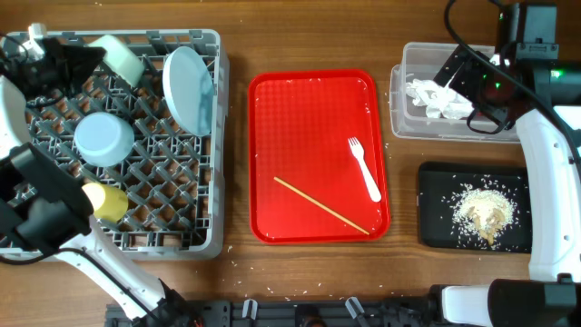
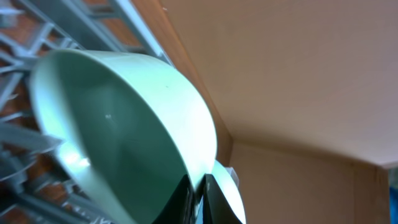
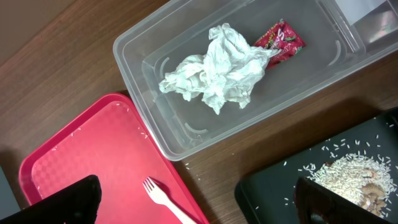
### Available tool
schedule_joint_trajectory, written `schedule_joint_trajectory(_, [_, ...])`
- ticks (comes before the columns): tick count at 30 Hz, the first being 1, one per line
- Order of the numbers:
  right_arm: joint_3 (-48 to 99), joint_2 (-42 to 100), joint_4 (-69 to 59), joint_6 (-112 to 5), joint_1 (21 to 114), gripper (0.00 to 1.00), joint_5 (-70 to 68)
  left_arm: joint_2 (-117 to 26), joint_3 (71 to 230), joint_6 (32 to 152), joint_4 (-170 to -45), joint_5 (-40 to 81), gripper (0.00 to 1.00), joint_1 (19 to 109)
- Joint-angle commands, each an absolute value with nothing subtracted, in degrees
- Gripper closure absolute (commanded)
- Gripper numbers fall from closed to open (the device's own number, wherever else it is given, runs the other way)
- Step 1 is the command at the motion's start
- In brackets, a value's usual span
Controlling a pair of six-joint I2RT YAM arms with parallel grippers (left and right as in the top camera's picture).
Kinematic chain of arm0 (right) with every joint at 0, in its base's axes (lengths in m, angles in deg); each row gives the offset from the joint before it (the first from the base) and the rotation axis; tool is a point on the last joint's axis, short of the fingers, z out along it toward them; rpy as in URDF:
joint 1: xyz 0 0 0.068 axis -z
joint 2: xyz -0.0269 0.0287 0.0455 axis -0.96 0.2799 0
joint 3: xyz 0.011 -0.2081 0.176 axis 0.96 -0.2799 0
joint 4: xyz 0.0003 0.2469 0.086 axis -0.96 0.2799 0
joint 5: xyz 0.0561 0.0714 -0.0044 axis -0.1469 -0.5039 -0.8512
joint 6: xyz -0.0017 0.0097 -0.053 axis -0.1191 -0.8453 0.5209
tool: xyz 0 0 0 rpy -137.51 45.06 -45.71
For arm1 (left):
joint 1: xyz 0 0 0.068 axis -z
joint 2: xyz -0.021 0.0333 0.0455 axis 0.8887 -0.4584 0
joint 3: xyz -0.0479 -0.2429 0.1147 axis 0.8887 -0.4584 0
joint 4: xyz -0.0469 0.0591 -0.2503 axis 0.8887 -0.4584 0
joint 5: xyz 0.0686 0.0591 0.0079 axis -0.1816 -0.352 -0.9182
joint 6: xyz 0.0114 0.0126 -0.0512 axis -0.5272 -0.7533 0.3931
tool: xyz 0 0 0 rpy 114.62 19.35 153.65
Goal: Sort waste into correct bins and load items into the dishwasher rack
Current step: 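Lower the green bowl upside down into the rack and release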
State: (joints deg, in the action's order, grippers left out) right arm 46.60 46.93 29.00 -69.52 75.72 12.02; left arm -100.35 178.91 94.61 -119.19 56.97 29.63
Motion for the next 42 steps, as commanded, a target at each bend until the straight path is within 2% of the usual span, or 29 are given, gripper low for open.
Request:
schedule_joint_trajectory(1, [46.78,47.22,28.85,-69.98,75.75,0.00,12.56,-101.25,178.74,94.68,-120.98,48.95,0.94,27.95])
schedule_joint_trajectory(5, [46.78,47.22,28.85,-69.95,75.75,0.00,12.56,-101.23,178.76,94.70,-123.89,48.95,0.89,25.81])
schedule_joint_trajectory(7, [46.78,47.22,28.85,-69.93,75.75,0.00,12.56,-101.23,178.76,94.72,-125.96,48.95,0.81,23.84])
schedule_joint_trajectory(12, [46.78,47.22,28.85,-69.95,75.75,0.00,12.56,-100.27,178.76,94.68,-130.66,46.68,0.73,19.69])
schedule_joint_trajectory(14, [46.78,47.22,28.85,-69.95,75.75,0.00,12.56,-98.80,178.76,94.68,-131.99,42.90,0.64,18.18])
schedule_joint_trajectory(16, [46.78,47.22,28.85,-69.95,75.75,0.00,12.56,-96.79,178.76,94.72,-132.41,41.74,0.62,17.48])
schedule_joint_trajectory(18, [46.78,47.22,28.85,-69.95,75.75,0.00,12.56,-94.63,178.76,94.72,-132.39,41.94,0.67,17.74])
schedule_joint_trajectory(22, [46.78,47.22,28.85,-69.95,75.75,0.00,12.56,-91.24,178.76,93.19,-131.38,41.85,0.91,23.69])
schedule_joint_trajectory(24, [46.78,47.22,28.85,-69.95,75.75,0.00,12.56,-91.28,178.76,89.59,-131.08,37.30,0.96,27.93])
schedule_joint_trajectory(26, [46.78,47.22,28.85,-69.95,75.75,0.00,12.56,-91.37,178.74,89.06,-131.32,17.76,0.96,34.53])
schedule_joint_trajectory(28, [46.78,47.22,28.85,-69.93,75.75,0.00,12.56,-91.39,178.74,89.08,-131.19,6.44,0.96,38.33])
schedule_joint_trajectory(32, [46.78,47.22,28.85,-69.95,75.75,0.00,12.56,-91.41,178.74,91.90,-129.50,-6.32,0.96,42.51])
schedule_joint_trajectory(35, [46.78,47.22,28.85,-69.95,75.75,0.00,12.56,-91.48,178.74,93.43,-129.26,-9.97,0.96,42.25])
schedule_joint_trajectory(42, [46.78,47.22,28.85,-69.98,75.75,0.00,12.56,-93.78,178.74,93.08,-128.43,-6.54,0.96,41.87])
